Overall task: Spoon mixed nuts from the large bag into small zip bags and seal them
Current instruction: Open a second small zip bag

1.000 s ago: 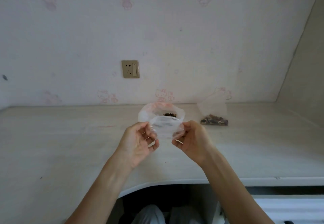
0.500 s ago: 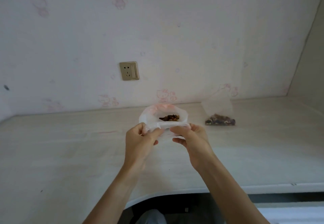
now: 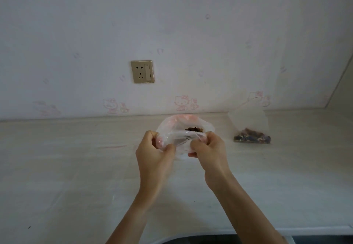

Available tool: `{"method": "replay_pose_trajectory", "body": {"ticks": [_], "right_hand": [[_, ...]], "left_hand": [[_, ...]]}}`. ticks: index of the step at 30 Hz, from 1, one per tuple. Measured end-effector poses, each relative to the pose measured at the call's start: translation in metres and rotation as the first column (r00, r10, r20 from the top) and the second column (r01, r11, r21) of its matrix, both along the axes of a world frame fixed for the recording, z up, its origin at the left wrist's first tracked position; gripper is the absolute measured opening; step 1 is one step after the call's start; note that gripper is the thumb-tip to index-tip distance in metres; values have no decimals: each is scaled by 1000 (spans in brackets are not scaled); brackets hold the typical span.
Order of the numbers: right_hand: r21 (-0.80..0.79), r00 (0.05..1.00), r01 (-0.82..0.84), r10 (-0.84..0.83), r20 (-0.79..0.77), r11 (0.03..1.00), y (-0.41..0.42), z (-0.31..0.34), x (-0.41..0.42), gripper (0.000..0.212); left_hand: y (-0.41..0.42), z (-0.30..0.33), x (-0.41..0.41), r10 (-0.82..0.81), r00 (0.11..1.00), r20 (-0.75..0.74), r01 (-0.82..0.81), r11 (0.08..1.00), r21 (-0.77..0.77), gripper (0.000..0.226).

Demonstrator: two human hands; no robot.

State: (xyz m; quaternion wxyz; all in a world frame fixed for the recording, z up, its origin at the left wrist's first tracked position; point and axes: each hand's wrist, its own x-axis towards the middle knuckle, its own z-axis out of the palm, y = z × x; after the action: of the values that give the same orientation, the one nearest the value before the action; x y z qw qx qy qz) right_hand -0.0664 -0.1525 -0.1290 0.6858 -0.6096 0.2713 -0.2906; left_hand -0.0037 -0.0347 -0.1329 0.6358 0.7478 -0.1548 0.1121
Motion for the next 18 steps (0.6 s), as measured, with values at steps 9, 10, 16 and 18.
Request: {"method": "replay_pose_trajectory", "body": {"ticks": [9,10,16,18], "right_hand": [[-138,996,89,-89,10,986,-26,-2,-12,19],[-171,995,93,-96,-14,981,-28,-4,-14,17],[18,1000,1,-1,-2,1000,-34,-2,-25,11],[205,995,-96,88,46,974,-37,-3,-28,6]], "left_hand": [[21,-8,19,20,941,339,-57,994,98,29],[22,-10,19,1,952,305,-31,995,95,29],[29,-8,17,-316,916,-247,263,938,-224,17],[33,-6,16,-362,862,-356,300,929,-218,30]]}}
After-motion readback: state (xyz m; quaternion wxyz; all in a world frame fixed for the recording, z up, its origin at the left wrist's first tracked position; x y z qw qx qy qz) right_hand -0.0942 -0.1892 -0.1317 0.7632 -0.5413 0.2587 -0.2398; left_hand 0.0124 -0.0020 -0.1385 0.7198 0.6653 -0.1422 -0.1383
